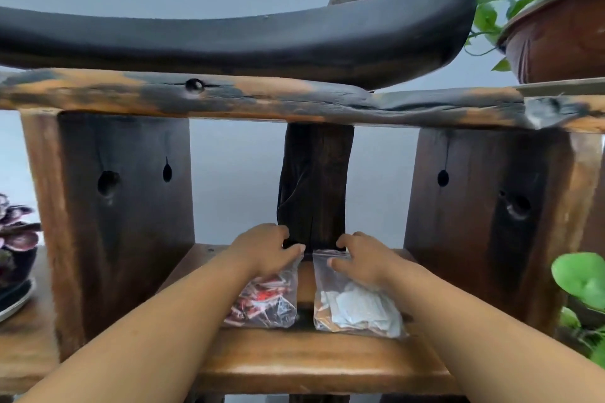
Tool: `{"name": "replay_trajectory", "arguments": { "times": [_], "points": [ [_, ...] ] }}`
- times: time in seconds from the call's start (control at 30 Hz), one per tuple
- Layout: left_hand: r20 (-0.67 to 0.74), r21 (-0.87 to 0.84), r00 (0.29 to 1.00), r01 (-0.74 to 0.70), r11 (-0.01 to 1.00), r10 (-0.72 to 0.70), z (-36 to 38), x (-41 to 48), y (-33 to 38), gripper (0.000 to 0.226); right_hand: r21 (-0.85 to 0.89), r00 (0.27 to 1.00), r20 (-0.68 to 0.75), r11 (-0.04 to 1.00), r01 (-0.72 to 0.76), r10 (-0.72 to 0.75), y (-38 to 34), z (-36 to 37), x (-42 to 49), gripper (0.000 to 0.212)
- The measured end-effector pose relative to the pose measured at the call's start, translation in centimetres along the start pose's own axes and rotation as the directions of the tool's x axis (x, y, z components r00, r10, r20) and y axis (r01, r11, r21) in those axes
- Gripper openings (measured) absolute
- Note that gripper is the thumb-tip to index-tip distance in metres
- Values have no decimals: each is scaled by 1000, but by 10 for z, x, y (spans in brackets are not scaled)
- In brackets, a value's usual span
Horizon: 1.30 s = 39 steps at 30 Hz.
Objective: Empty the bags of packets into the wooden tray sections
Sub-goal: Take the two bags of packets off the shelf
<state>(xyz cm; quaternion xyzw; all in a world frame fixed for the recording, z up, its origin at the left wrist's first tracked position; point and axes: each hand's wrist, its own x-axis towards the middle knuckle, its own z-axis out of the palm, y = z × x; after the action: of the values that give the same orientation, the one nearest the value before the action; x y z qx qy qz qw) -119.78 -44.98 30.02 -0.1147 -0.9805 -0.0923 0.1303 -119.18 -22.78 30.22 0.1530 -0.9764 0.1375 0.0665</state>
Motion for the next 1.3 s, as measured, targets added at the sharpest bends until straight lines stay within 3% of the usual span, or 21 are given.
{"name": "replay_trajectory", "arguments": {
  "times": [0.27, 0.63, 0.77, 1.1, 1.3],
  "points": [
    [109, -42, 990, 92, 995, -87, 25, 32, -13, 54, -1, 996, 58, 998, -67, 67, 13, 21, 46, 51],
    [74, 13, 996, 58, 998, -59, 26, 32, -14, 39, -94, 999, -18, 995, -39, 37, 18, 31, 51, 35],
    [8, 36, 1000, 15, 999, -15, 20, 21, -13, 38, -73, 995, -101, 997, 1, -9, 13, 26, 41, 27],
    [-160, -59, 986, -67, 996, 57, -41, -20, -4, 29, -9, 929, -313, 979, 203, -196, -22, -33, -7, 41],
    [-258, -84, 963, -103, 991, 78, -86, -60, 22, 30, -109, 882, -396, 967, 231, -256, -46, -73, -53, 46]
  ]
}}
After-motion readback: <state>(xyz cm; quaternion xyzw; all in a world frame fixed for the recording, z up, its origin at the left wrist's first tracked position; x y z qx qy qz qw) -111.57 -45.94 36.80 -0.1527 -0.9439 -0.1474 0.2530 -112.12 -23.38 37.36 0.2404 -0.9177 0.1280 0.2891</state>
